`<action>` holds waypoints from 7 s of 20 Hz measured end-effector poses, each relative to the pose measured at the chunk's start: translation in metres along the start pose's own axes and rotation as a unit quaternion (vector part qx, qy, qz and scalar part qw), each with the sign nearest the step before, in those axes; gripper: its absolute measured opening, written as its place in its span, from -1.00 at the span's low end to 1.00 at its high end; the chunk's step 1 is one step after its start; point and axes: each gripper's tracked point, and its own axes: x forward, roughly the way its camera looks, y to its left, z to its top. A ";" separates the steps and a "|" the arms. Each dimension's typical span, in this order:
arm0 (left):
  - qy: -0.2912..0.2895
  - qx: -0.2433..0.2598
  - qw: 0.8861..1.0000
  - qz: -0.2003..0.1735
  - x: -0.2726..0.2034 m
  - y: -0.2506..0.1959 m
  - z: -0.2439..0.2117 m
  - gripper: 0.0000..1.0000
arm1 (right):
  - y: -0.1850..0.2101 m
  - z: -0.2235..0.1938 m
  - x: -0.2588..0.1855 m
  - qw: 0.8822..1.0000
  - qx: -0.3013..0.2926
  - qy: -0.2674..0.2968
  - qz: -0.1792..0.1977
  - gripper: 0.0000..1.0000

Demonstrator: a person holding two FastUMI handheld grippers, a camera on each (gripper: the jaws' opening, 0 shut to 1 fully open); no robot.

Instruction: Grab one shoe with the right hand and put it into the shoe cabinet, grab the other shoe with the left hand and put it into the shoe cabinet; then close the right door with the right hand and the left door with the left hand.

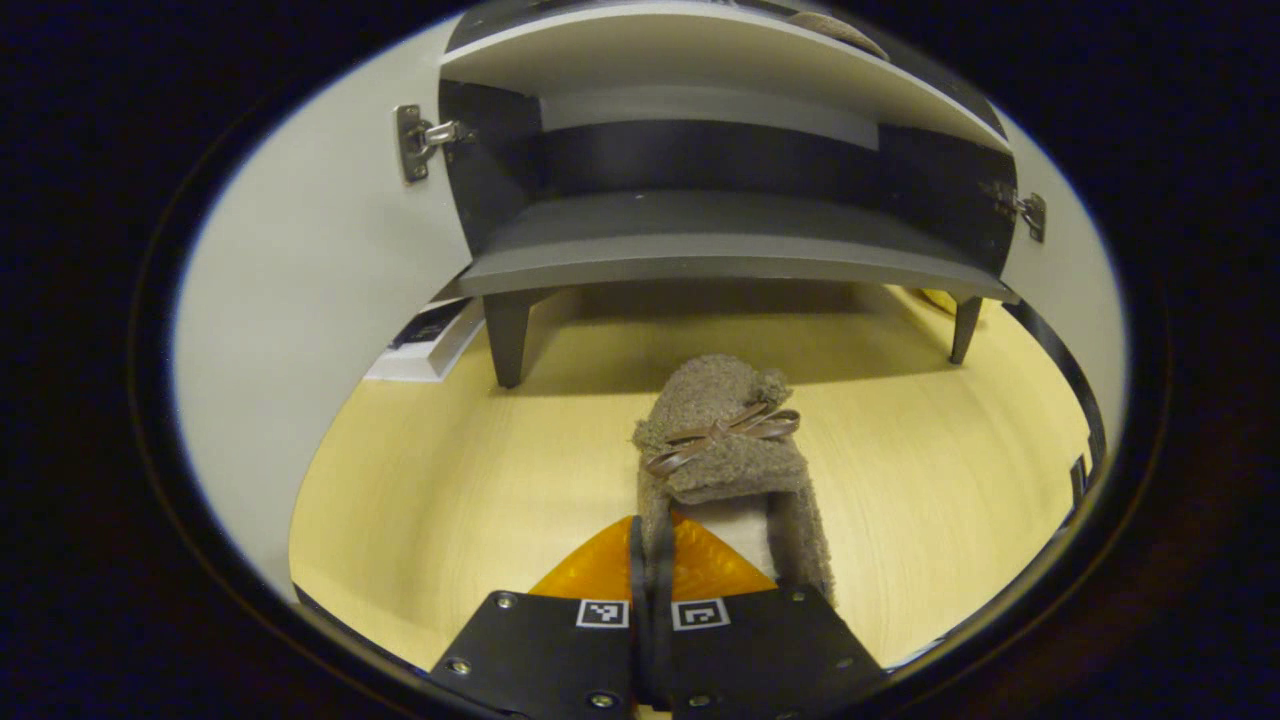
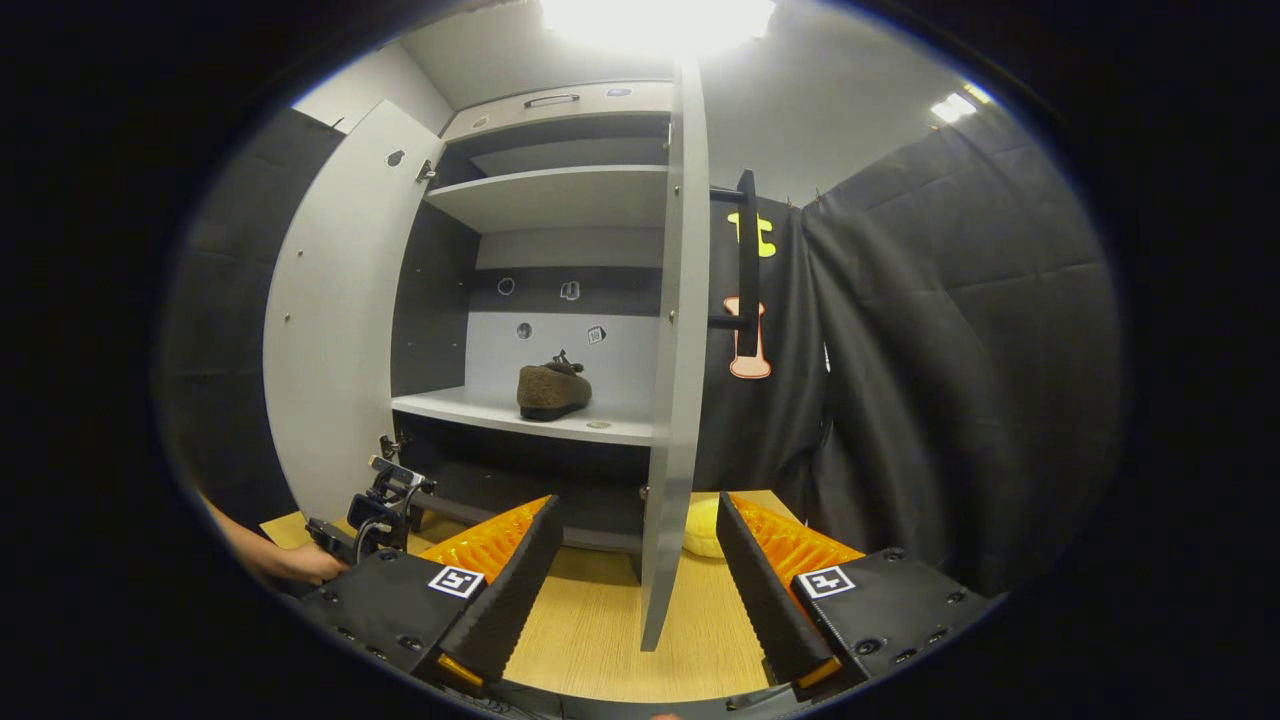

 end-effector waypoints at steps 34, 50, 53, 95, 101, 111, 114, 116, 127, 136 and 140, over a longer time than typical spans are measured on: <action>-0.357 0.012 0.933 -0.039 -0.214 -0.013 0.324 -0.99 | 0.009 0.024 -0.029 0.999 -0.020 -0.035 0.026 0.96; -0.273 -0.055 0.959 -0.047 -0.088 -0.003 0.453 -0.99 | 0.001 -0.004 -0.004 1.000 0.015 0.010 0.013 0.94; -0.246 -0.051 0.967 -0.038 -0.069 -0.002 0.451 -0.99 | 0.006 -0.006 0.001 1.000 0.021 0.010 0.019 0.96; -0.393 -0.017 0.919 0.010 -0.400 0.079 0.221 0.93 | 0.025 0.071 -0.037 0.997 0.051 -0.053 0.036 0.95; -0.394 -0.018 0.918 0.037 -0.403 0.111 0.189 0.92 | -0.055 0.091 -0.025 0.996 0.017 -0.046 -0.070 0.93; -0.383 -0.037 0.918 0.098 -0.405 0.174 0.154 1.00 | -0.128 0.145 0.013 0.977 0.008 -0.085 -0.196 0.95; -0.376 -0.050 0.919 0.111 -0.404 0.190 0.147 1.00 | -0.136 0.148 0.033 0.974 0.014 -0.078 -0.212 0.94; -0.374 -0.052 0.918 0.121 -0.405 0.201 0.143 1.00 | -0.134 0.148 0.040 0.975 0.012 -0.071 -0.210 0.95; -0.377 -0.058 0.914 0.135 -0.413 0.229 0.141 1.00 | -0.087 0.153 0.041 0.985 0.010 -0.079 -0.153 0.82; -0.372 -0.067 0.912 0.158 -0.421 0.258 0.124 1.00 | 0.017 0.159 0.074 0.995 0.023 -0.081 -0.047 0.87; -0.368 -0.079 0.909 0.181 -0.436 0.288 0.110 1.00 | 0.066 0.156 0.101 0.997 0.025 -0.072 0.005 0.88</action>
